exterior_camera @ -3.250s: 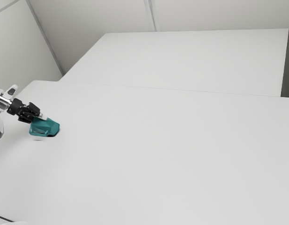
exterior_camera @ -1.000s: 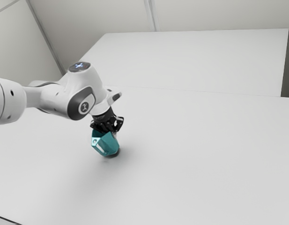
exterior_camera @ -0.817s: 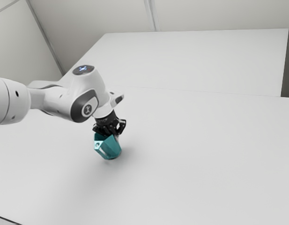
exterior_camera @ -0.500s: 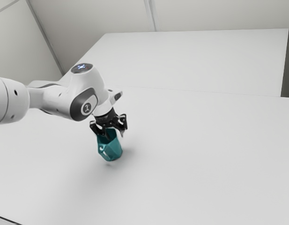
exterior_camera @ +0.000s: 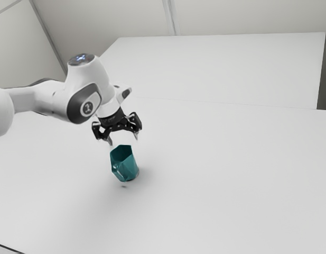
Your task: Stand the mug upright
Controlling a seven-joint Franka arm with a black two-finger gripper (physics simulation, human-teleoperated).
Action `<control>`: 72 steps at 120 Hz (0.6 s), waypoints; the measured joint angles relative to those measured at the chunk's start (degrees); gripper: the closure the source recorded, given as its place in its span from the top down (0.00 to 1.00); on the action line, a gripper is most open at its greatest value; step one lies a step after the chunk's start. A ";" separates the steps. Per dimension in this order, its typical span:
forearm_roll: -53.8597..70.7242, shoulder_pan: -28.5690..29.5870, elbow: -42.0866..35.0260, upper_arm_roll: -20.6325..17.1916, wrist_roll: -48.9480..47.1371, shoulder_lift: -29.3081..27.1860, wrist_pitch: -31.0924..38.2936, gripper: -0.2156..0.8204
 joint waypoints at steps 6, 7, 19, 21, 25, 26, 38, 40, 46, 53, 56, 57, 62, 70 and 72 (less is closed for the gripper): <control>-0.02 -0.02 2.04 0.00 -0.06 -0.41 -2.36 0.77; -0.01 -0.02 2.45 0.00 -0.07 -0.44 -2.77 0.77; 0.04 -0.05 7.57 0.00 0.52 -0.33 -7.49 0.78; 0.15 -0.08 8.37 0.02 0.76 -0.29 -8.20 0.78; 0.50 -0.07 10.10 0.04 1.31 -0.06 -9.59 0.78; 0.58 -0.08 10.54 0.05 1.46 0.04 -9.93 0.78; 1.87 -0.08 15.51 0.08 3.78 1.37 -13.51 0.79; 2.19 -0.08 16.41 0.08 4.23 1.66 -14.07 0.79; 2.93 -0.11 19.16 0.09 5.56 2.46 -15.80 0.79; 3.54 -0.29 22.03 0.09 6.99 3.34 -17.74 0.79; 3.80 -0.38 23.16 0.09 7.56 3.67 -18.59 0.79; 3.88 -0.41 23.45 0.09 7.74 3.75 -18.86 0.79; 4.40 -0.57 24.66 0.09 8.69 4.01 -20.16 0.79; 4.98 -0.82 26.29 0.12 10.27 4.17 -22.05 0.79; 5.07 -0.92 26.57 0.19 10.71 4.18 -22.45 0.79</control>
